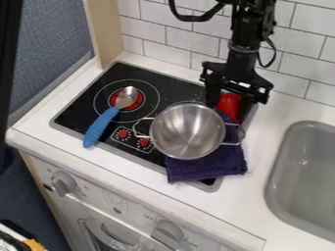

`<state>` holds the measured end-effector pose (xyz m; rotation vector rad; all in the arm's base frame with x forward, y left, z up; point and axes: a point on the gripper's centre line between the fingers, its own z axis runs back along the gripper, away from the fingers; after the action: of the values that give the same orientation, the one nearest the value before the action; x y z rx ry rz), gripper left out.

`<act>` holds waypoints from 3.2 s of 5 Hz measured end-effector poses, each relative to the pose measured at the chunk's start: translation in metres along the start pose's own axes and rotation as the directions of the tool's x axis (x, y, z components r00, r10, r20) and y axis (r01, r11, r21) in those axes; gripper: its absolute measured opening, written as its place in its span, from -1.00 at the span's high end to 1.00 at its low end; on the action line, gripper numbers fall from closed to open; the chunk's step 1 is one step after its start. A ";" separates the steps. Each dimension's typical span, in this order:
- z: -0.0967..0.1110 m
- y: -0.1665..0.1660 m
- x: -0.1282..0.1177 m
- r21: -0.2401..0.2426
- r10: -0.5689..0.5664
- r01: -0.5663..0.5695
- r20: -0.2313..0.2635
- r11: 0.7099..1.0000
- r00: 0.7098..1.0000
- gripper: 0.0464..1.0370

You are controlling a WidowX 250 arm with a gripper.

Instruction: Move the red object to the left side of the burner

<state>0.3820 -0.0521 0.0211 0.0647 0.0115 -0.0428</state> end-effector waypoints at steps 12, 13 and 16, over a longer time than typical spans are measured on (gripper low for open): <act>-0.004 0.215 -0.042 0.038 0.287 -0.286 -0.037 0.957 0.957 -0.41; 0.001 0.223 -0.080 0.028 0.301 -0.301 -0.005 0.953 0.954 -0.41; -0.014 0.219 -0.102 0.015 0.265 -0.265 0.012 0.964 0.964 -0.54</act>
<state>0.2893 0.1712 0.0225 0.0818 -0.0070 0.2248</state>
